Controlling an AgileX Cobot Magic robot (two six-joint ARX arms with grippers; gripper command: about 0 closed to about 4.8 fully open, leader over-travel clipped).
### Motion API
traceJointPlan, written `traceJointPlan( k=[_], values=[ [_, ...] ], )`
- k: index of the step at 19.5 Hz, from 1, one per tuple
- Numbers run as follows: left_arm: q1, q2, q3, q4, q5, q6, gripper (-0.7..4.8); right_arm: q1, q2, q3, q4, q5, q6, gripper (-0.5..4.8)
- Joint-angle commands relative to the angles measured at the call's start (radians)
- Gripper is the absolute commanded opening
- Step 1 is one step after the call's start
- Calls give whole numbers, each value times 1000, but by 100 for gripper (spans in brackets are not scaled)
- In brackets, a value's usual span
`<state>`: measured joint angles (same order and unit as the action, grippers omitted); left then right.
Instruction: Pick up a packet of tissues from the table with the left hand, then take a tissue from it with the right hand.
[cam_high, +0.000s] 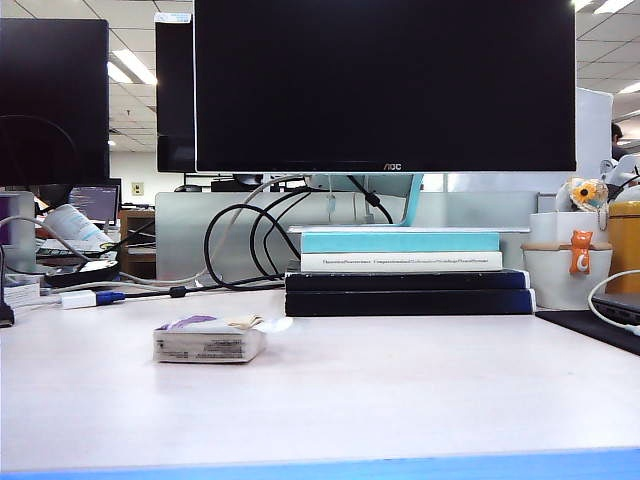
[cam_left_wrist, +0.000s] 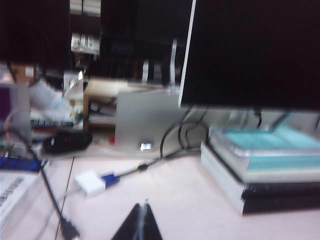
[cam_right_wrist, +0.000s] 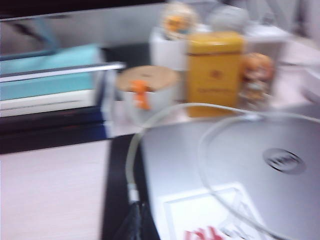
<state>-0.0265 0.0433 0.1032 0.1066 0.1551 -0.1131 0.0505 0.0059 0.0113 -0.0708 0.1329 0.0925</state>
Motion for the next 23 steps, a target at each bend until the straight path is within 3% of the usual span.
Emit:
traceJointPlan(
  k=[1, 5, 7, 8, 10, 11, 12, 17, 19, 23],
  values=[
    [-1, 129, 61, -18, 7, 10, -6, 0, 6, 10, -1, 24, 14, -6],
    [-2, 402, 211, -16, 111, 85, -6, -1, 50, 30, 39, 119, 68, -6],
    [-2, 585, 323, -20, 267, 153, -3, 0, 101, 45, 80, 113, 74, -6],
    [-2, 686, 399, -47, 374, 226, 24, 0, 142, 60, 90, 110, 90, -6],
    [-2, 822, 521, -124, 468, 343, 124, 0, 217, 91, 99, 85, 98, -6],
    [-1, 881, 577, -164, 497, 399, 156, 0, 268, 117, 103, 53, 98, -6],
    [-1, 948, 643, -211, 526, 508, 163, 0, 333, 162, 109, -23, 98, -6],
    [-1, 993, 677, -254, 484, 899, 199, 0, 526, 331, 117, -241, 98, -6],
    [-1, 996, 677, -310, 443, 1012, 212, 1, 602, 391, 103, -312, 98, -6],
    [-13, 1048, 684, -368, 425, 1067, 220, 1, 766, 499, 32, -445, 93, -6]
  ],
)
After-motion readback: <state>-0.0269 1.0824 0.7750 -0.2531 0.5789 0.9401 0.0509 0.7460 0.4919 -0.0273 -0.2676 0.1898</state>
